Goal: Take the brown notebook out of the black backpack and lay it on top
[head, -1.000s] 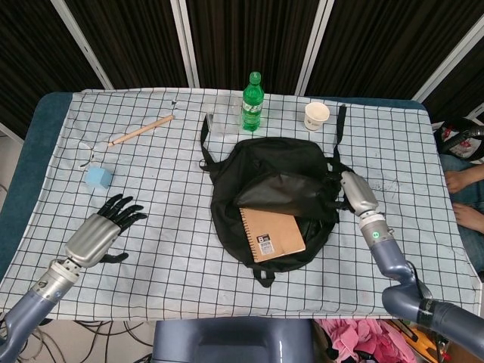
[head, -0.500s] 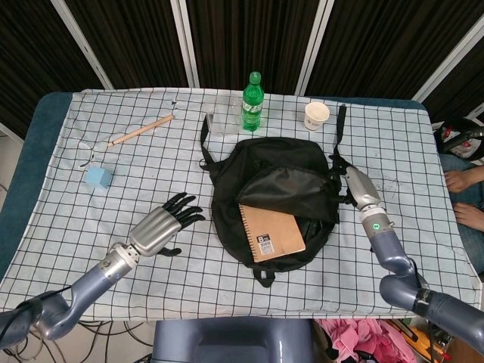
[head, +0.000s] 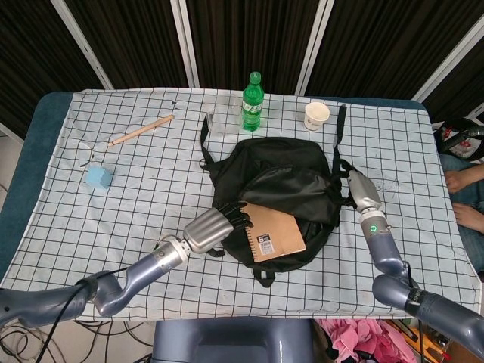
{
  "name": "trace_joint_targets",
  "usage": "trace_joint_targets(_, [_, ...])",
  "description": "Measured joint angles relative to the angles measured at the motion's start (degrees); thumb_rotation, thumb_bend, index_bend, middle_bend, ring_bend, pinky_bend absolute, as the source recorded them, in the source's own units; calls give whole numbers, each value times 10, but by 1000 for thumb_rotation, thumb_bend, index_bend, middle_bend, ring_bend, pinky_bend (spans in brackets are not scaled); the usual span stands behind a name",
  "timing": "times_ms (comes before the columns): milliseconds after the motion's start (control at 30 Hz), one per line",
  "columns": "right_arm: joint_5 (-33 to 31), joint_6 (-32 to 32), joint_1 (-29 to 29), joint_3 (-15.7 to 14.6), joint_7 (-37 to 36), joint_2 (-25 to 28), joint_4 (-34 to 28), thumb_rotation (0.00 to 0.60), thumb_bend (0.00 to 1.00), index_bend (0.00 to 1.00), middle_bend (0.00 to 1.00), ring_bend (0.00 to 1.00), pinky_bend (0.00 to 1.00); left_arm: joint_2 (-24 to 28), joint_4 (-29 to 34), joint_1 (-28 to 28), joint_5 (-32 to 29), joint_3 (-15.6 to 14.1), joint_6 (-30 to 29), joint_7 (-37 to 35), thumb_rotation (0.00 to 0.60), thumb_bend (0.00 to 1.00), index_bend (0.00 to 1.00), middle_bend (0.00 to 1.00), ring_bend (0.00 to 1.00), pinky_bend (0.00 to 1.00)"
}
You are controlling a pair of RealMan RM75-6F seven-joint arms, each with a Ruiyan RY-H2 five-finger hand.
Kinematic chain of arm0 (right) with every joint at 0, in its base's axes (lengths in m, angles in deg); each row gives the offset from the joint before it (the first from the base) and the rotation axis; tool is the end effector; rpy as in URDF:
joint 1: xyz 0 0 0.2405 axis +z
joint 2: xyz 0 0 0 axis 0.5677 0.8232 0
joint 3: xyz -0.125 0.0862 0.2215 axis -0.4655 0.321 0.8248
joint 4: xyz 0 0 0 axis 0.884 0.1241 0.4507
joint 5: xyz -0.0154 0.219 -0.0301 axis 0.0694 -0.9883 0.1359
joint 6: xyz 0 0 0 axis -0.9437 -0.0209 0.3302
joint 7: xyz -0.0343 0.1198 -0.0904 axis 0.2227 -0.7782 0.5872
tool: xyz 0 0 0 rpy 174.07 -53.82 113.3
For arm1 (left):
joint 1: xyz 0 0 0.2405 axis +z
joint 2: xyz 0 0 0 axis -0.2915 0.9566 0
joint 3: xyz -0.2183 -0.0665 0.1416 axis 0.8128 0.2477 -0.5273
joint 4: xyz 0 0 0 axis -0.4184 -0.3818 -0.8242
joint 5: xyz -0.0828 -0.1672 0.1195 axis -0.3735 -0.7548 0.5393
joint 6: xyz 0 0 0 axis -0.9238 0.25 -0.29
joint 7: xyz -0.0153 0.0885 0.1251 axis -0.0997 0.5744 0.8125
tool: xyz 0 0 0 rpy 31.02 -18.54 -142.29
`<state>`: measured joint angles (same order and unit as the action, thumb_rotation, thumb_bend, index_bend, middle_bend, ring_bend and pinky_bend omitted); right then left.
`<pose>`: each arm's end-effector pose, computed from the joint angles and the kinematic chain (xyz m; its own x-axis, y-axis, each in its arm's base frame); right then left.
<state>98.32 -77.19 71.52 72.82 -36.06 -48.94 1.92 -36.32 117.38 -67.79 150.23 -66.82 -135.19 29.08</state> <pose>-0.2486 -0.4173 0.0434 -0.0765 -0.2263 0.9710 -0.9934 0.1013 -0.0546 -0.0674 0.3404 -0.0820 0.5202 0.2344 0.8212 0.6037 -0.7811 -0.1594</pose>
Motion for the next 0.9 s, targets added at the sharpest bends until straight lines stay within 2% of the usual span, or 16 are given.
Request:
trace_joint_targets(333, [-2, -11, -3, -7, 14, -1, -9, 600, 455, 724, 82, 112, 121, -62, -72, -50, -37, 6, 52, 13, 600, 0, 230, 216, 21, 84])
trace_joint_targets(900, [-3, -13, -6, -11, 11, -11, 10, 600, 461, 724, 82, 112, 121, -121, -170, -98, -52, -1, 74, -5, 600, 0, 230, 203, 15, 60])
